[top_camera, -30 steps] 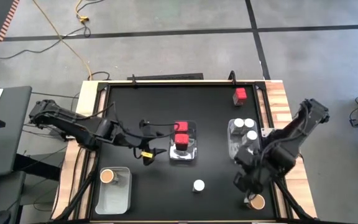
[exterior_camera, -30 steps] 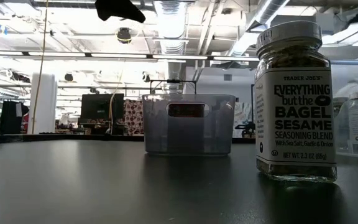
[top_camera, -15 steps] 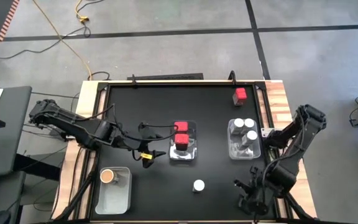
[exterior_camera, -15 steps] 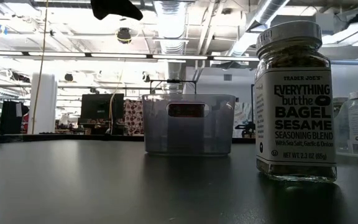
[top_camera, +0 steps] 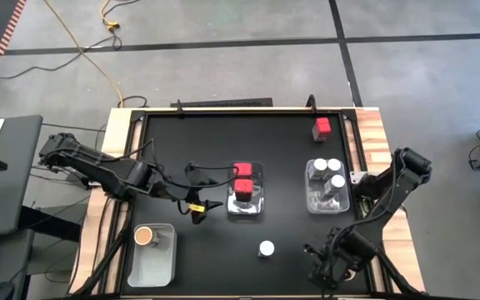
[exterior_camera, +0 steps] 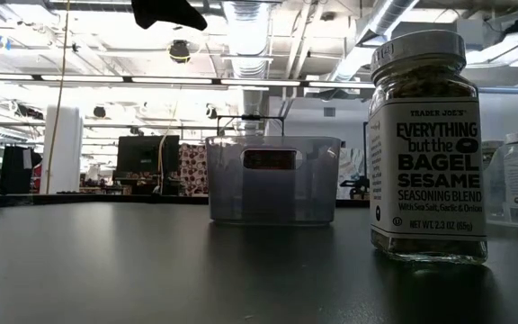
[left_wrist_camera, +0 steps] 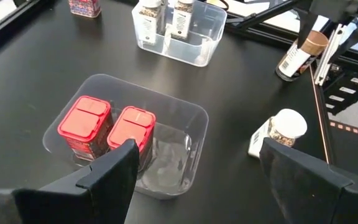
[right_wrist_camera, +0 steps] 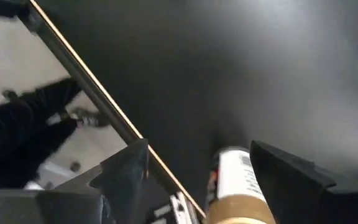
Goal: Sort spices by type
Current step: Put the brown seasoning bottle into the gray bin
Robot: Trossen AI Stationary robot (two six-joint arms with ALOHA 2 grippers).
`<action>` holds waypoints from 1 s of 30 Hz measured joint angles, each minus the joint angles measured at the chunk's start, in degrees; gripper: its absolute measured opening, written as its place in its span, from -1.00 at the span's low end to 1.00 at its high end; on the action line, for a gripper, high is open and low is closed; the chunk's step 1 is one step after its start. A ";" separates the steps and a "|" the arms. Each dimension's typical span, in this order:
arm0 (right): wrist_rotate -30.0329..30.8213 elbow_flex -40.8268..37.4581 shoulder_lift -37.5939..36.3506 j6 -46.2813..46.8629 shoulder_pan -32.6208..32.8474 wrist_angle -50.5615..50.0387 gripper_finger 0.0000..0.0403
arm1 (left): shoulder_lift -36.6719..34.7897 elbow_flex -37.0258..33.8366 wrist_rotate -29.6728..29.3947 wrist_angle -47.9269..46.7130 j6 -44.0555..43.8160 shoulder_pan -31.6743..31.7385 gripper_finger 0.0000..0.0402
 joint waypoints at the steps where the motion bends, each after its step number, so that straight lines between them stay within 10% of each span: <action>1: -0.76 0.00 0.00 -1.28 0.00 -0.05 0.55 | 0.00 0.00 0.00 -0.01 0.01 0.00 0.59; 21: -0.43 0.00 0.09 -2.08 -1.19 -1.73 0.59 | 0.00 0.00 -0.15 -0.03 0.04 0.00 0.59; 30: -0.53 0.00 0.09 -4.59 -1.67 -5.85 0.95 | 0.00 0.00 -0.15 -0.05 0.18 0.00 0.59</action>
